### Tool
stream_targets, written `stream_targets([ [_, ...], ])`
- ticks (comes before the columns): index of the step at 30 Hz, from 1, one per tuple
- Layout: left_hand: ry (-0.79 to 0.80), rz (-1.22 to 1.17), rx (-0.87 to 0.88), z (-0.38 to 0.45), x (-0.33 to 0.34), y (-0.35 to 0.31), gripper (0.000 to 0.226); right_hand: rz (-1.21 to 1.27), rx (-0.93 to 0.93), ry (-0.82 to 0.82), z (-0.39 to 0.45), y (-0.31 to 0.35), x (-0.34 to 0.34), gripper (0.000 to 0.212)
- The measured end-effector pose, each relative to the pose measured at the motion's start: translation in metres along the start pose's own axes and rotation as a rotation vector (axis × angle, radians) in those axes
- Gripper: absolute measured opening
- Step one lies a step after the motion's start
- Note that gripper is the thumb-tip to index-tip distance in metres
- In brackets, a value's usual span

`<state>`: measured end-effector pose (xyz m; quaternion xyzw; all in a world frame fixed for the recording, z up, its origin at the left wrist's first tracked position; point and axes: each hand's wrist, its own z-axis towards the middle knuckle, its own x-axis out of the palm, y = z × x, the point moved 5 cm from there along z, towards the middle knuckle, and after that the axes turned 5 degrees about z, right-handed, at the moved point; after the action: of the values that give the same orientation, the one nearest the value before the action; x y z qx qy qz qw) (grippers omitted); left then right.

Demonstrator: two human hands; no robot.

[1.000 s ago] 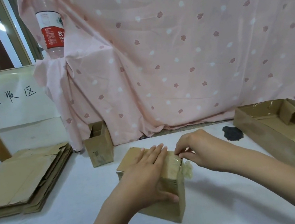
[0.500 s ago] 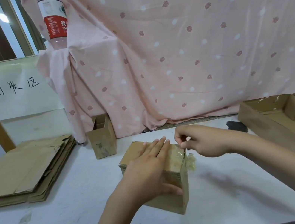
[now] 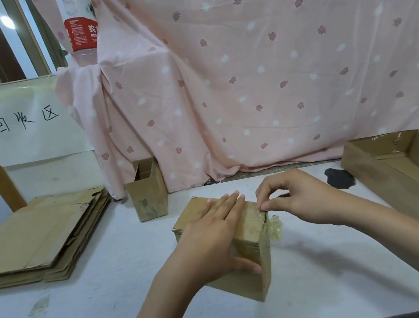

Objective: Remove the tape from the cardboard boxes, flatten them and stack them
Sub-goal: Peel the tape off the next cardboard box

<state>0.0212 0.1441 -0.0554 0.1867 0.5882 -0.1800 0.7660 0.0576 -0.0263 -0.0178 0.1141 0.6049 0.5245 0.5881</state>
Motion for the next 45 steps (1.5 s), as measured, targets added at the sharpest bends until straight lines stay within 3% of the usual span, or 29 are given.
stream_targets([
  [6,0.008,-0.018,0.011,0.004,0.0,0.0,0.129,0.427,0.043,0.025,-0.01,-0.02,0.003,0.011],
  [8,0.003,-0.01,0.007,0.003,0.001,0.0,0.128,0.383,0.029,0.024,-0.012,-0.017,0.002,0.013],
  [9,-0.002,-0.007,0.004,0.003,0.001,0.0,0.128,0.292,0.001,0.037,-0.012,-0.012,0.001,0.019],
  [12,-0.012,0.006,0.008,0.002,0.002,-0.001,0.128,0.054,-0.033,0.099,-0.008,0.003,0.002,0.066],
  [13,-0.013,0.009,0.009,0.003,0.003,-0.001,0.128,-0.031,-0.045,0.099,-0.007,0.006,0.002,0.065],
  [15,-0.014,0.004,0.006,0.004,0.003,-0.002,0.129,-0.199,-0.086,0.068,-0.003,0.009,0.002,0.039],
  [17,-0.016,-0.001,0.004,0.004,0.003,-0.002,0.129,-0.183,-0.091,0.044,-0.004,0.01,0.001,0.019],
  [26,-0.003,-0.016,0.004,0.006,0.003,0.0,0.127,0.109,-0.057,0.052,-0.012,-0.003,-0.005,0.009],
  [32,-0.011,-0.008,-0.006,0.007,0.003,-0.001,0.126,0.158,-0.044,0.087,-0.015,-0.001,-0.001,0.006],
  [33,-0.013,-0.004,-0.008,0.007,0.003,-0.001,0.126,0.144,-0.049,0.072,-0.016,0.002,0.001,0.011],
  [36,-0.015,0.01,-0.004,0.008,0.003,-0.003,0.125,-0.111,-0.067,0.125,-0.017,0.015,0.006,0.052],
  [37,-0.016,0.005,-0.006,0.008,0.004,-0.003,0.124,-0.232,-0.076,0.166,-0.017,0.019,0.007,0.052],
  [39,-0.017,-0.003,-0.011,0.008,0.004,-0.003,0.125,-0.424,-0.113,0.205,-0.015,0.023,0.007,0.031],
  [41,-0.004,0.011,-0.015,0.008,0.004,-0.003,0.126,-0.434,-0.127,0.188,-0.015,0.025,0.003,0.01],
  [45,0.009,0.011,-0.027,0.007,0.003,-0.003,0.127,-0.266,-0.107,0.153,-0.02,0.022,-0.001,0.008],
])
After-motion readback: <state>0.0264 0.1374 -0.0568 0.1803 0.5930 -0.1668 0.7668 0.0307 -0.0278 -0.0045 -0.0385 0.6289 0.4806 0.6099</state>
